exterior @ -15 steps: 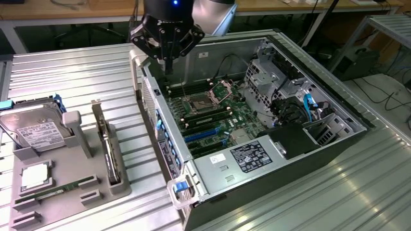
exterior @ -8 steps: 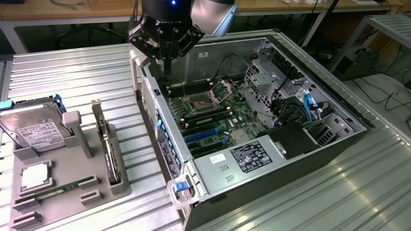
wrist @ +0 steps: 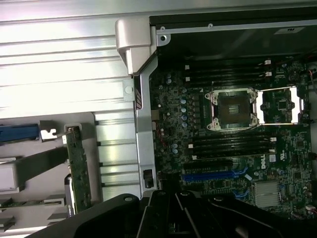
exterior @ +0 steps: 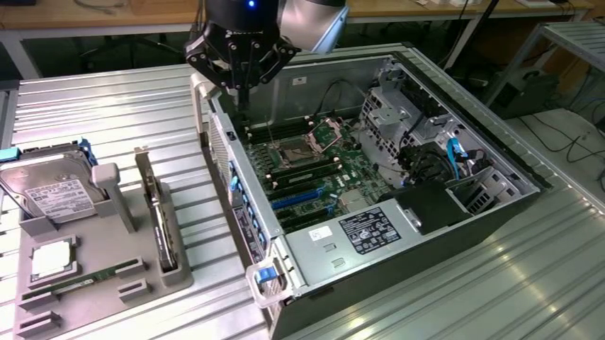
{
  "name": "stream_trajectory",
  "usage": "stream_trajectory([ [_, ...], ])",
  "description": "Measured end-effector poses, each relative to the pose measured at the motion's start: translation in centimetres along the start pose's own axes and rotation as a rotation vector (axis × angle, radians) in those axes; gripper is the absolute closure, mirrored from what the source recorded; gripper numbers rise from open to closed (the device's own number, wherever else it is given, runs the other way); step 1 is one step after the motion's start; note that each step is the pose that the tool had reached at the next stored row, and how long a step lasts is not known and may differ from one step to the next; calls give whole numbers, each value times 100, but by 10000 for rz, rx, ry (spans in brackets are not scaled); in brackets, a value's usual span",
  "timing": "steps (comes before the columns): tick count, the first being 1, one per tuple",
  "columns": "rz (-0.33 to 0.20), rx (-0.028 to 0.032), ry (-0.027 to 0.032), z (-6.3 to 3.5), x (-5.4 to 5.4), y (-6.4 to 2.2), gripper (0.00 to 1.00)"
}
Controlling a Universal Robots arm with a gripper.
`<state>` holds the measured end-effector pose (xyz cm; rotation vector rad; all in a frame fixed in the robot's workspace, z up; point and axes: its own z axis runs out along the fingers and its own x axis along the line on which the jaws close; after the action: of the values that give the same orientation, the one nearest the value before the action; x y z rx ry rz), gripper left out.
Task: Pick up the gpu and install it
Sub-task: 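Reach for the gpu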
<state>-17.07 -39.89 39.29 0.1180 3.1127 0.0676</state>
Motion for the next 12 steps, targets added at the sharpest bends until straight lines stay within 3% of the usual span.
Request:
stream_trajectory([
  [12,0,0,0,-1,55,-4,89],
])
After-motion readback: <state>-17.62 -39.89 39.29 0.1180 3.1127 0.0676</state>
